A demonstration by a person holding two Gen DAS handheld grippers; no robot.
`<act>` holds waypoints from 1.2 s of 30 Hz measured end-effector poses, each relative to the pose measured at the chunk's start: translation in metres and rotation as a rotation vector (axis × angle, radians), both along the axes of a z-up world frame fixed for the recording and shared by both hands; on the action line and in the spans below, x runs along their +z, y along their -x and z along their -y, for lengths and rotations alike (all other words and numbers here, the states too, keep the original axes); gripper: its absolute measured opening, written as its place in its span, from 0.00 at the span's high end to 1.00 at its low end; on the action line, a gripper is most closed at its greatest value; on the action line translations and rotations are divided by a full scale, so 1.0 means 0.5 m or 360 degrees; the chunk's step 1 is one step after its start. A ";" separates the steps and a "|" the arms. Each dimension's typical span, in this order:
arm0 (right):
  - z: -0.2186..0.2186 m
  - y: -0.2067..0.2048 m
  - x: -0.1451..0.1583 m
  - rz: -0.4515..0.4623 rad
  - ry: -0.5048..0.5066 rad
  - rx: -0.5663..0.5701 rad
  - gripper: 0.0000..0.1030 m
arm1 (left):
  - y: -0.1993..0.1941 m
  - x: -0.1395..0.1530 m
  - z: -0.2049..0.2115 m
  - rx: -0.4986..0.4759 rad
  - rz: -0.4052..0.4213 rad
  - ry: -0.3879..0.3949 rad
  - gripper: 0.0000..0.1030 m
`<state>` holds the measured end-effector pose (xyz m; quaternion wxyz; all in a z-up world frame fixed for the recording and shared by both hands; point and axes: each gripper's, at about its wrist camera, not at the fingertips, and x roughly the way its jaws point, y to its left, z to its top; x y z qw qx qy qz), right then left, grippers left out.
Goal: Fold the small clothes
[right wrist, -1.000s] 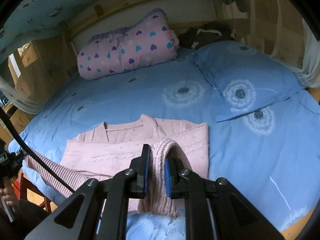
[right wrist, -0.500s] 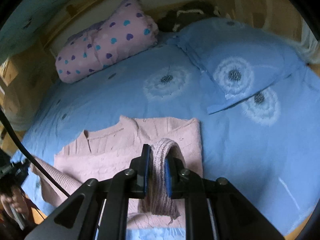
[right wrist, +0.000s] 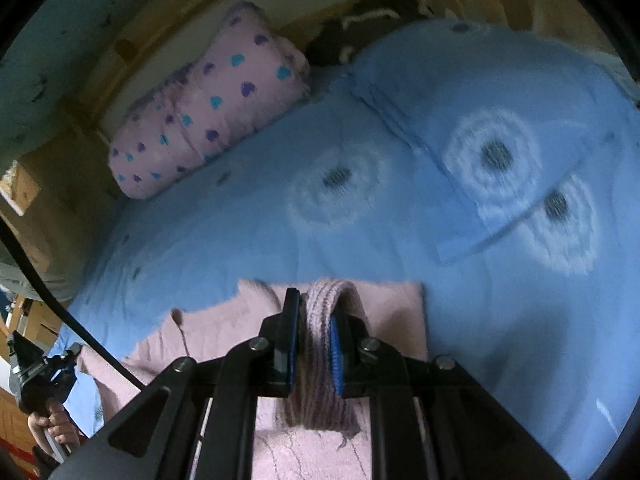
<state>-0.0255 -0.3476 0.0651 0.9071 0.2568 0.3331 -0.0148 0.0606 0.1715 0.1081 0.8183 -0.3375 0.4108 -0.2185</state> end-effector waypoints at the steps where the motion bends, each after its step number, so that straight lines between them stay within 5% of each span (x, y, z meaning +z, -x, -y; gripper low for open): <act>1: 0.000 -0.012 0.002 0.0009 0.0004 0.0017 0.87 | -0.011 -0.009 -0.011 0.0032 -0.0027 0.0015 1.00; 5: 0.001 -0.061 -0.005 0.0025 0.0015 0.0011 0.87 | -0.057 -0.052 -0.034 0.0157 -0.0107 0.0050 1.00; 7: -0.005 -0.075 0.002 0.0179 0.0149 -0.0118 0.76 | -0.084 -0.088 -0.048 0.0291 -0.0214 -0.0018 1.00; 8: -0.010 -0.078 0.008 0.0266 0.0240 -0.0195 0.64 | -0.095 -0.111 -0.059 0.0364 -0.0292 -0.0074 1.00; 9: -0.014 -0.082 0.010 0.0339 0.0341 -0.0284 0.18 | -0.098 -0.125 -0.070 0.0439 -0.0340 -0.0108 1.00; 10: -0.015 -0.085 0.009 0.0337 0.0370 -0.0312 0.01 | -0.091 -0.136 -0.083 0.0530 -0.0365 -0.0118 0.99; 13: -0.013 -0.102 -0.006 0.0235 0.0277 -0.0172 0.01 | -0.075 -0.146 -0.091 0.0537 -0.0385 -0.0003 0.94; 16: -0.031 -0.111 -0.022 0.0078 0.0422 -0.0129 0.01 | -0.059 -0.129 -0.070 0.0414 -0.0391 -0.0013 0.91; 19: -0.058 -0.097 -0.038 -0.0089 0.0592 -0.0063 0.01 | -0.023 -0.097 -0.031 0.0240 -0.0352 -0.0143 0.79; 22: -0.079 -0.033 -0.041 -0.0087 0.0712 -0.0001 0.02 | 0.023 -0.072 0.017 0.0037 -0.0326 -0.0384 0.69; 27: -0.095 0.040 -0.076 -0.0168 0.0718 0.0086 0.14 | 0.087 -0.103 0.056 -0.0157 -0.0432 -0.0661 0.67; 29: -0.095 0.039 -0.104 -0.0235 0.0703 0.0089 0.33 | 0.102 -0.130 0.056 -0.0173 -0.0498 -0.0612 0.68; 31: -0.079 0.036 -0.134 -0.0318 0.0569 0.0137 0.88 | 0.114 -0.145 0.047 -0.0152 -0.0516 -0.0583 0.87; 33: -0.065 0.051 -0.143 -0.0350 0.0488 0.0139 0.93 | 0.137 -0.144 0.028 -0.0138 -0.0479 -0.0510 0.94; 36: -0.034 0.116 -0.119 -0.0298 0.0336 0.0065 0.94 | 0.160 -0.152 -0.026 -0.0110 -0.0494 -0.0161 1.00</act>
